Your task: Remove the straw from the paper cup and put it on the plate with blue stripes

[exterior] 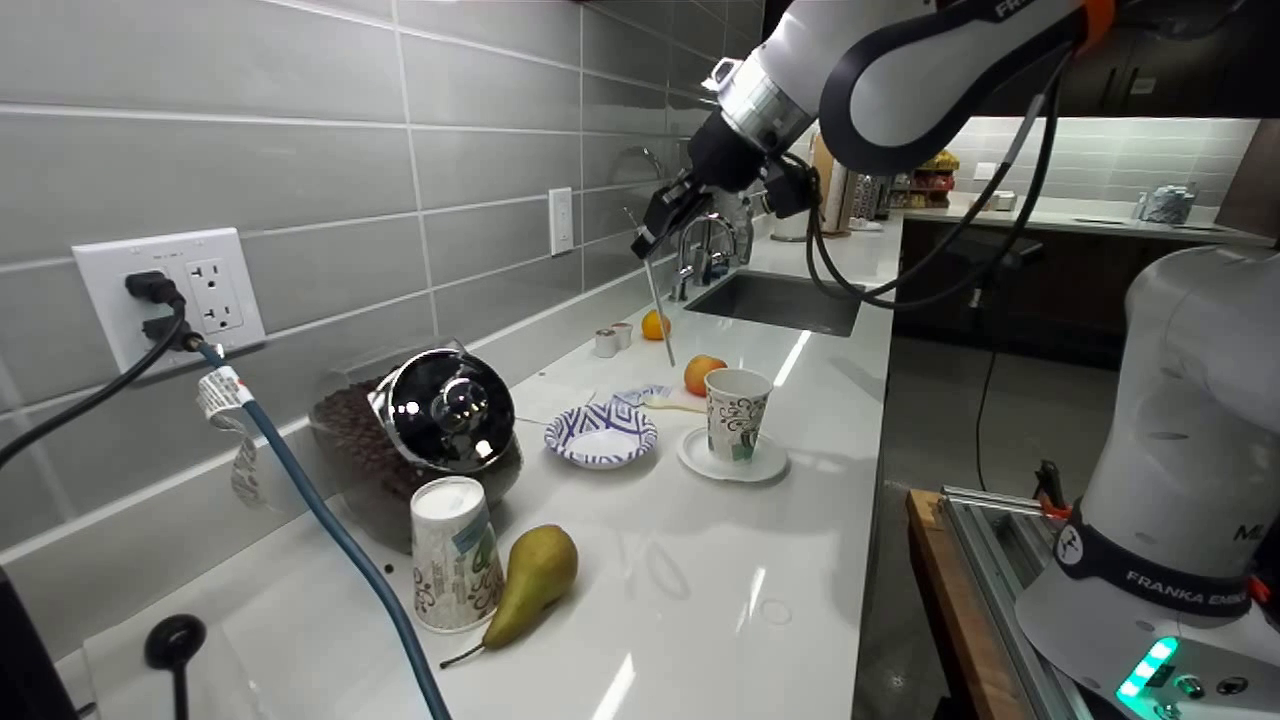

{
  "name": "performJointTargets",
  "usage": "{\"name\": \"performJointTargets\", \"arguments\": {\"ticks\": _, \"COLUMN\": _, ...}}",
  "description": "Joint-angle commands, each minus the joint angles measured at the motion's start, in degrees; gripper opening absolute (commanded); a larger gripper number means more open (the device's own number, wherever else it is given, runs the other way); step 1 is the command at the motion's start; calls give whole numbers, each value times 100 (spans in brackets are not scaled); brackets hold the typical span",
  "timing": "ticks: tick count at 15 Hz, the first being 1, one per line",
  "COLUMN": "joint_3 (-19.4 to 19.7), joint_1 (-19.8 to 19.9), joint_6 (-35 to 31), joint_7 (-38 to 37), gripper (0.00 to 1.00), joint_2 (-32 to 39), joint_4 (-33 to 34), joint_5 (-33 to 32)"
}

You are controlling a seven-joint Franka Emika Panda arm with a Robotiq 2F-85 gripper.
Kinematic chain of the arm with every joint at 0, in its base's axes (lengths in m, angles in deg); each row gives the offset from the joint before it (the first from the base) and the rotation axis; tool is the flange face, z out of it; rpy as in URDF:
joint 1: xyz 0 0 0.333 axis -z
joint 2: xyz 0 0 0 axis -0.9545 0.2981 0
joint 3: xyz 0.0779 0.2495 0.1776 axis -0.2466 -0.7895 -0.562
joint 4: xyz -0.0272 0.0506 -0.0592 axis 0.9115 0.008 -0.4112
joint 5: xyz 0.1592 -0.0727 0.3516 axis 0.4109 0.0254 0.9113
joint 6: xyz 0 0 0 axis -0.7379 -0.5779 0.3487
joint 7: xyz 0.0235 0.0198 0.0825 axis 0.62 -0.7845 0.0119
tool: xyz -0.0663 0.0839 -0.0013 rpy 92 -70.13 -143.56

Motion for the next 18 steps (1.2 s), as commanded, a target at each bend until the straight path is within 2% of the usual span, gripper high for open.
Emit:
{"name": "performJointTargets", "arguments": {"ticks": 1, "joint_3": 496, "joint_1": -517, "joint_6": -394, "joint_7": 683, "gripper": 2, "joint_2": 715, "joint_4": 358, "joint_5": 490}}
{"name": "performJointTargets", "arguments": {"ticks": 2, "joint_3": 692, "joint_1": -713, "joint_6": -454, "joint_7": 867, "gripper": 2, "joint_2": 858, "joint_4": 421, "joint_5": 660}}
{"name": "performJointTargets", "arguments": {"ticks": 7, "joint_3": 2059, "joint_1": -2224, "joint_6": -480, "joint_7": 1690, "gripper": 2, "joint_2": 1309, "joint_4": 780, "joint_5": 1693}}
{"name": "performJointTargets", "arguments": {"ticks": 9, "joint_3": 2632, "joint_1": -2924, "joint_6": -3, "joint_7": 2122, "gripper": 2, "joint_2": 1233, "joint_4": 933, "joint_5": 2334}}
{"name": "performJointTargets", "arguments": {"ticks": 10, "joint_3": 2205, "joint_1": -2385, "joint_6": -312, "joint_7": 1699, "gripper": 7, "joint_2": 1185, "joint_4": 681, "joint_5": 1791}}
{"name": "performJointTargets", "arguments": {"ticks": 12, "joint_3": 2521, "joint_1": -2780, "joint_6": -168, "joint_7": 1910, "gripper": 7, "joint_2": 1204, "joint_4": 797, "joint_5": 2076}}
{"name": "performJointTargets", "arguments": {"ticks": 15, "joint_3": 2578, "joint_1": -2845, "joint_6": -133, "joint_7": 1923, "gripper": 7, "joint_2": 1203, "joint_4": 824, "joint_5": 2106}}
{"name": "performJointTargets", "arguments": {"ticks": 16, "joint_3": 2581, "joint_1": -2845, "joint_6": -130, "joint_7": 1925, "gripper": 2, "joint_2": 1203, "joint_4": 824, "joint_5": 2108}}
{"name": "performJointTargets", "arguments": {"ticks": 18, "joint_3": 2762, "joint_1": -2984, "joint_6": -103, "joint_7": 1981, "gripper": 2, "joint_2": 1331, "joint_4": 1025, "joint_5": 2337}}
